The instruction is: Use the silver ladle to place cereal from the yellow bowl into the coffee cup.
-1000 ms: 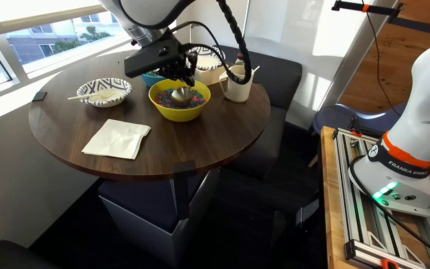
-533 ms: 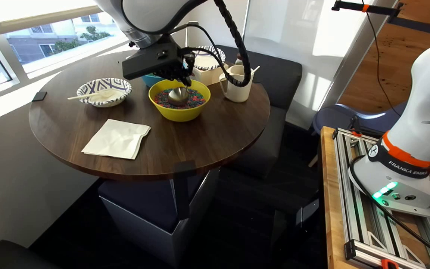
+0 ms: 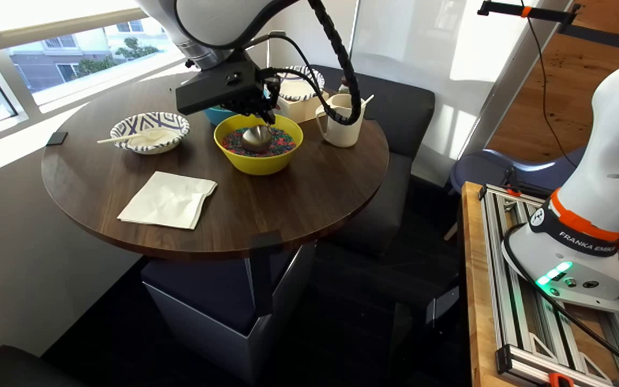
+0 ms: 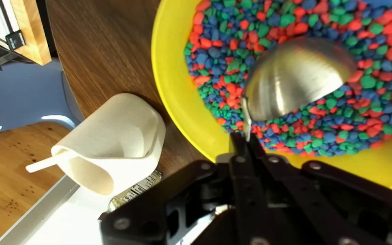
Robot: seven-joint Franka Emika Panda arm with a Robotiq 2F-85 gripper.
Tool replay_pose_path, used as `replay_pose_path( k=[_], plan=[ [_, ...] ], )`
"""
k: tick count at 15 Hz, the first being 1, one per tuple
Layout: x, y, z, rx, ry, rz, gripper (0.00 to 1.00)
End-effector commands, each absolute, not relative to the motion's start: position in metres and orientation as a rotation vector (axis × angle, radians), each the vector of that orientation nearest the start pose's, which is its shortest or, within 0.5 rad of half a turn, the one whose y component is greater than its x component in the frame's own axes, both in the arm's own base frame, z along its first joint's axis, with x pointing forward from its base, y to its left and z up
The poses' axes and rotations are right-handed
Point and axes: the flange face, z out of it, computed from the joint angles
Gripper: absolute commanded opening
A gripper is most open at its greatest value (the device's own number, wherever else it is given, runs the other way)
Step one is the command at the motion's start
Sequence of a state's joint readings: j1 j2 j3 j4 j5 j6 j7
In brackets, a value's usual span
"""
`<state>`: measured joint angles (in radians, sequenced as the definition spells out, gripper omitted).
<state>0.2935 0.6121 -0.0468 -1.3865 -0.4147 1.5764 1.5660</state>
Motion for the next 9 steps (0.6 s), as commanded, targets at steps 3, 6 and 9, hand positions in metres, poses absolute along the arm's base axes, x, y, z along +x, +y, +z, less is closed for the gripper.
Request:
replay_pose_path(
  k=[3,6,9],
  plan=[
    [0.661,0.140,0.338,2.085,-1.420,0.213,0.01],
    [0.661,0.146,0.336,2.083,-1.380,0.281,0.01],
    [0.661,0.152,0.333,2.082,-1.337,0.327,0.01]
  ],
)
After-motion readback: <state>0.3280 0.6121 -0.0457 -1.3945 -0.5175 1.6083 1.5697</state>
